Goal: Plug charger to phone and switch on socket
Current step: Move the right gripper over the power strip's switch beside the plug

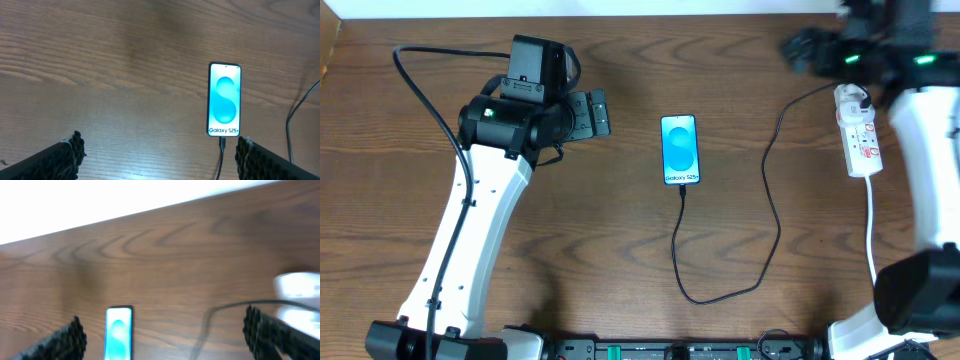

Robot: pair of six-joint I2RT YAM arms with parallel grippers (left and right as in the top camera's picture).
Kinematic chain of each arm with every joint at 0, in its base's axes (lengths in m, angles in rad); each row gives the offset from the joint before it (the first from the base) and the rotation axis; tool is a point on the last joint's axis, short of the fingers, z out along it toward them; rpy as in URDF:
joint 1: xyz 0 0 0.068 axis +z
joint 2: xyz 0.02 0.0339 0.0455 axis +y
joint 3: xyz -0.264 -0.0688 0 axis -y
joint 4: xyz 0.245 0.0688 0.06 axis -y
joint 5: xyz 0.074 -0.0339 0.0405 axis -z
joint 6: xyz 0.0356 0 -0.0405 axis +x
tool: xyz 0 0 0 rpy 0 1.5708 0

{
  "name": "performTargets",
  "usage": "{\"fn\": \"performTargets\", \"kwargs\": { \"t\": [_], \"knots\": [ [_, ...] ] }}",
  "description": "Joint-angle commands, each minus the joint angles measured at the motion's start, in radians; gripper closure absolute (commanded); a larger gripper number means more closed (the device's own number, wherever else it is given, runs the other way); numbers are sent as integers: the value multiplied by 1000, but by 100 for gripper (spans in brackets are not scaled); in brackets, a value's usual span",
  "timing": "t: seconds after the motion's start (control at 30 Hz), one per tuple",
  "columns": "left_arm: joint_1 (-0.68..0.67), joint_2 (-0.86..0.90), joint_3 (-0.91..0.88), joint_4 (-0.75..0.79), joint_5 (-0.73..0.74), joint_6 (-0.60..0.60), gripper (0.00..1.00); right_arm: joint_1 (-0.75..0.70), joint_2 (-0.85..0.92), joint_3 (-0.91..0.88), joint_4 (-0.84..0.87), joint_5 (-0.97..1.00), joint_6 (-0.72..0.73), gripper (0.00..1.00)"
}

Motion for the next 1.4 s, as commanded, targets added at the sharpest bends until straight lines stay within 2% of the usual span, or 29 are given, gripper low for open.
{"fn": "performTargets", "kwargs": {
  "t": [0.0, 0.3, 0.63, 1.0, 1.37],
  "knots": [
    [-1, 0, 9, -2, -15, 13, 2, -95, -34, 120, -73, -27, -103, 1],
    [-1, 0, 9, -2, -15, 13, 2, -317, 2, 171, -148, -21, -204, 1],
    [-1, 0, 9, -2, -15, 13, 2, -377, 229, 170, -216, -107, -443, 1],
    [-1, 0, 9, -2, -15, 13, 2, -339, 464, 170, -186, -153, -475, 1],
    [-1, 0, 9, -2, -15, 13, 2, -329, 495, 154, -182, -151, -402, 1]
  ]
}}
